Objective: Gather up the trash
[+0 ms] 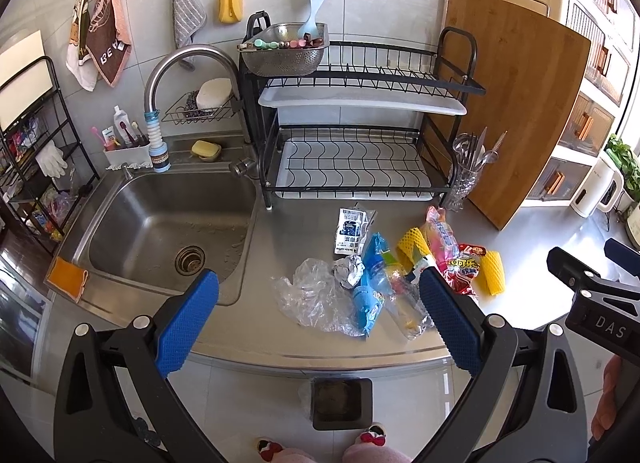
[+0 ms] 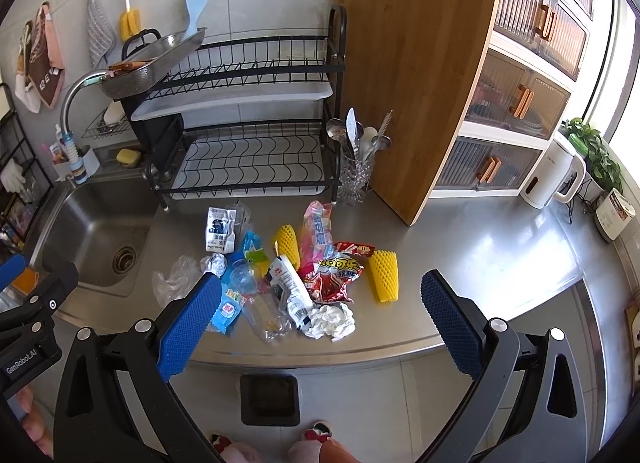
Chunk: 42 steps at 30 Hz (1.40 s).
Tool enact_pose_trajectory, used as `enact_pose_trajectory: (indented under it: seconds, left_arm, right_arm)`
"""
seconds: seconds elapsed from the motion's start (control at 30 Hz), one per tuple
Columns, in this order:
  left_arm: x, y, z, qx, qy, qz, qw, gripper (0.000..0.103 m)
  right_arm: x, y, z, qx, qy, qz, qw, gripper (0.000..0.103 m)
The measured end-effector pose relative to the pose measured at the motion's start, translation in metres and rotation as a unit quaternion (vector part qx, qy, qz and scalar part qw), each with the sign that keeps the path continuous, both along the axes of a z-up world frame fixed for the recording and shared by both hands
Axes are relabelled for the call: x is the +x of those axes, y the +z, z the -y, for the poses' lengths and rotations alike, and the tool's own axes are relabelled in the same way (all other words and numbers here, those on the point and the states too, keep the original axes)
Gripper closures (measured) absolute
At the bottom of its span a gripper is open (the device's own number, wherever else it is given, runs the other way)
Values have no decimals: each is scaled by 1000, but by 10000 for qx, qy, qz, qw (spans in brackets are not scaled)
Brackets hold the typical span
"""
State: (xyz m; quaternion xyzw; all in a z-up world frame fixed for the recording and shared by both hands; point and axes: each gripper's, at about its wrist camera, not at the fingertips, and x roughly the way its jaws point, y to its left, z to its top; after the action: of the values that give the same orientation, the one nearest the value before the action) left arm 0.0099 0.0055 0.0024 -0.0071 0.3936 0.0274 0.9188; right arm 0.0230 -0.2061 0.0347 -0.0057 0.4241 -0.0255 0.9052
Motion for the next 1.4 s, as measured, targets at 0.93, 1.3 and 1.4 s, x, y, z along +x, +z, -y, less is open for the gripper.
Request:
enact_pose_trajectory:
  seconds: [0.93,1.3,1.4]
  left_arm:
    - [13,-2,2,53,-69,7,10000,8]
    - [18,-13,-2,4,-62,-111,9999,8]
    - [24,-24,0,46,-116,-167,9998,8]
  right_arm:
    - [11,2,0,-81,-24,-2,10000,3]
    - [14,-4,5,161,68,107,9998,3]
    - [20,-13,10,160,66,52,9998,3]
